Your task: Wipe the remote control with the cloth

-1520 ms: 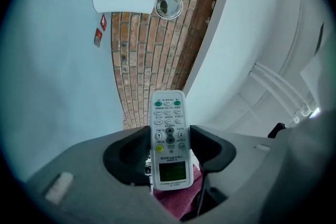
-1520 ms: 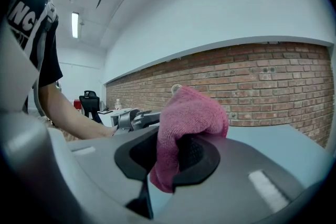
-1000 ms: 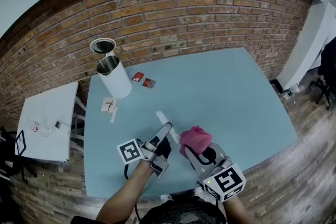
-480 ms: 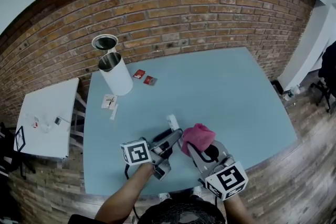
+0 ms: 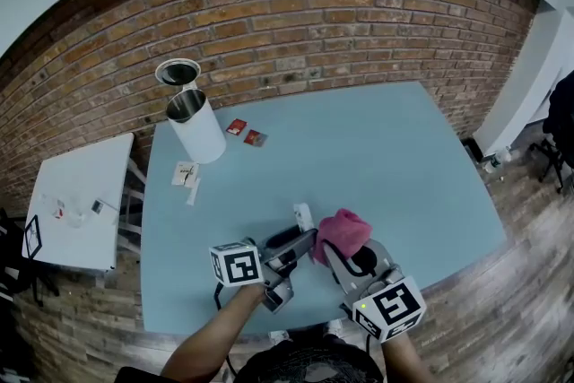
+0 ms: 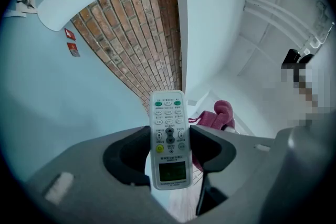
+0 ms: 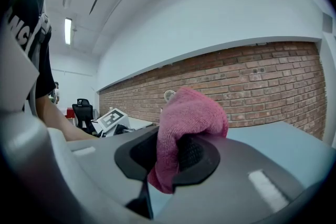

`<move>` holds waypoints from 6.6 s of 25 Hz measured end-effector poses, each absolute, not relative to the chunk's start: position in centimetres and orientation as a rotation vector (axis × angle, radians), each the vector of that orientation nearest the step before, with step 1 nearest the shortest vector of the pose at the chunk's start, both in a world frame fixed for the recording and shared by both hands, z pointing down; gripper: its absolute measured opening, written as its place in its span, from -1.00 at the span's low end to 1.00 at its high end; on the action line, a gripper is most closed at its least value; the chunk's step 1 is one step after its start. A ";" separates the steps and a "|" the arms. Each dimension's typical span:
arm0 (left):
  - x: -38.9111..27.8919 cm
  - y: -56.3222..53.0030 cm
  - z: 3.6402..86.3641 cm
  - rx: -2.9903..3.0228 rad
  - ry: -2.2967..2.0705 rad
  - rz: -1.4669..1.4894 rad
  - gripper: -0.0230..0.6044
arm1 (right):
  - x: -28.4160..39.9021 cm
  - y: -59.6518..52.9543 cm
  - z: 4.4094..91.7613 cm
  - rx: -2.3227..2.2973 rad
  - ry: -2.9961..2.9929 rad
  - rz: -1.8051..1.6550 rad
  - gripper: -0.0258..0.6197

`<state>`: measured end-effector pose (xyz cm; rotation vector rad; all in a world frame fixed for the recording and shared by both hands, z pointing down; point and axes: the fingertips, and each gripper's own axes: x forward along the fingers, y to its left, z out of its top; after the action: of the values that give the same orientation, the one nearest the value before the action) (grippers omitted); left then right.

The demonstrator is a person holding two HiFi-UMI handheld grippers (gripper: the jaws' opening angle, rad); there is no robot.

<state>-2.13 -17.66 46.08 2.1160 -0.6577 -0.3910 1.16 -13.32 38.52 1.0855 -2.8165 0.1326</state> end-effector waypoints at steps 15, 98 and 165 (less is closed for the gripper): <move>-0.9 -16.5 47.1 2.290 -0.713 -0.146 -0.18 | 2.5 -14.6 36.2 1.157 -2.865 0.147 -0.73; 3.7 -9.6 38.6 3.094 -0.647 0.234 -0.18 | 4.5 -17.6 39.3 0.664 -3.105 0.752 -0.73; 2.9 -9.7 43.6 2.885 -0.562 0.365 -0.18 | 6.6 -17.3 44.9 0.921 -3.049 1.399 -0.73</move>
<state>2.86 -9.66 43.59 2.8847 -0.5616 0.3655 6.55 -17.32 44.92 0.9210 -3.0492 1.3993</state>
